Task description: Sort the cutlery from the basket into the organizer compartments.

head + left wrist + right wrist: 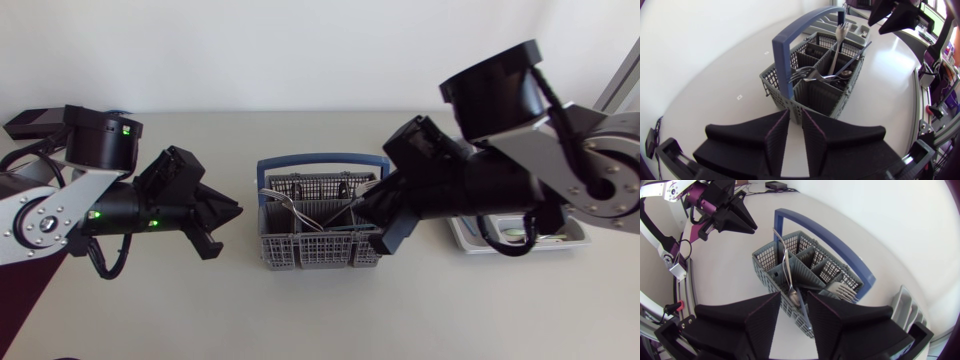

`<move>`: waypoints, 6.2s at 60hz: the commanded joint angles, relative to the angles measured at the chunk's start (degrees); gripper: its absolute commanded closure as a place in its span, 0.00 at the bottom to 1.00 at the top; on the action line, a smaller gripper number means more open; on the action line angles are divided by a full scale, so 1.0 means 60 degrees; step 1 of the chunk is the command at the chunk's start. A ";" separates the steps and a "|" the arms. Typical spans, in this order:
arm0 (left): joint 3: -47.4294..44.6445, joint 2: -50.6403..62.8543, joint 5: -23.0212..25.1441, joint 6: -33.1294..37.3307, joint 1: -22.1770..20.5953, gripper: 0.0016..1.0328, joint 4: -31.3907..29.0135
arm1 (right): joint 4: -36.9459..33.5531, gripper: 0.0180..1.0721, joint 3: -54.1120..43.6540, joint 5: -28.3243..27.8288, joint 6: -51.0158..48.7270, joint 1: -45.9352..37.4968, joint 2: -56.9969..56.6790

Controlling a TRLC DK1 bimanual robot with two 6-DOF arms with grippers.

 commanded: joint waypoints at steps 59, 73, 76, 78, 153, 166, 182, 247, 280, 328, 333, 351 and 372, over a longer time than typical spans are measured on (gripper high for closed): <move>-0.1564 -0.0278 0.2147 0.1047 0.0664 0.80 0.1363 | 0.3691 0.54 0.0952 0.1373 -0.0395 0.1637 0.3871; -0.1710 -0.0249 0.2206 0.1149 0.0679 0.80 0.1656 | 0.4394 0.51 0.1143 0.2310 -0.1127 0.2018 0.4399; -0.1754 -0.0234 0.2206 0.1164 0.0679 0.80 0.1700 | 0.4409 0.51 0.1260 0.2339 -0.1215 0.2018 0.4545; -0.1769 -0.0220 0.2206 0.1193 0.0679 0.80 0.1715 | 0.4467 0.51 0.1304 0.2339 -0.1244 0.2018 0.4604; -0.2003 -0.0117 0.2279 0.1193 0.0810 0.80 0.2022 | 0.5288 0.95 0.0601 0.2838 -0.1669 0.2457 0.4135; -0.1959 -0.0366 0.2279 0.0973 0.0723 0.80 0.2008 | 0.5580 0.95 0.0161 0.2735 -0.1596 0.2457 0.3124; -0.1652 -0.1084 0.2279 0.0505 0.0503 0.72 0.1729 | 0.5375 0.95 0.0205 0.2222 -0.1244 0.2281 0.1879; 0.1014 0.0864 0.4389 -0.0960 -0.0947 0.33 0.1143 | 0.3969 0.95 0.1597 -0.2070 0.1890 0.0333 0.0575; 0.1454 0.1509 0.6381 -0.1429 -0.0918 0.43 0.1304 | 0.4028 0.95 0.1728 -0.2289 0.2242 0.0626 0.0693; 0.0868 0.1143 0.7362 -0.1195 -0.0830 0.97 0.1348 | 0.3852 0.95 0.1494 -0.2524 0.2315 0.0699 0.0238; 0.0824 0.1055 0.7362 -0.1209 -0.0830 0.97 0.1348 | 0.3852 0.95 0.1450 -0.2509 0.2301 0.0699 0.0209; 0.0575 0.0264 0.6806 -0.1268 -0.0479 0.97 0.1275 | 0.3764 0.28 0.1362 -0.1674 0.2037 0.0685 0.0107; 0.0399 -0.0132 0.4638 -0.1385 -0.0435 0.97 0.1671 | 0.3647 0.27 0.1392 -0.0839 0.1759 0.1124 0.0180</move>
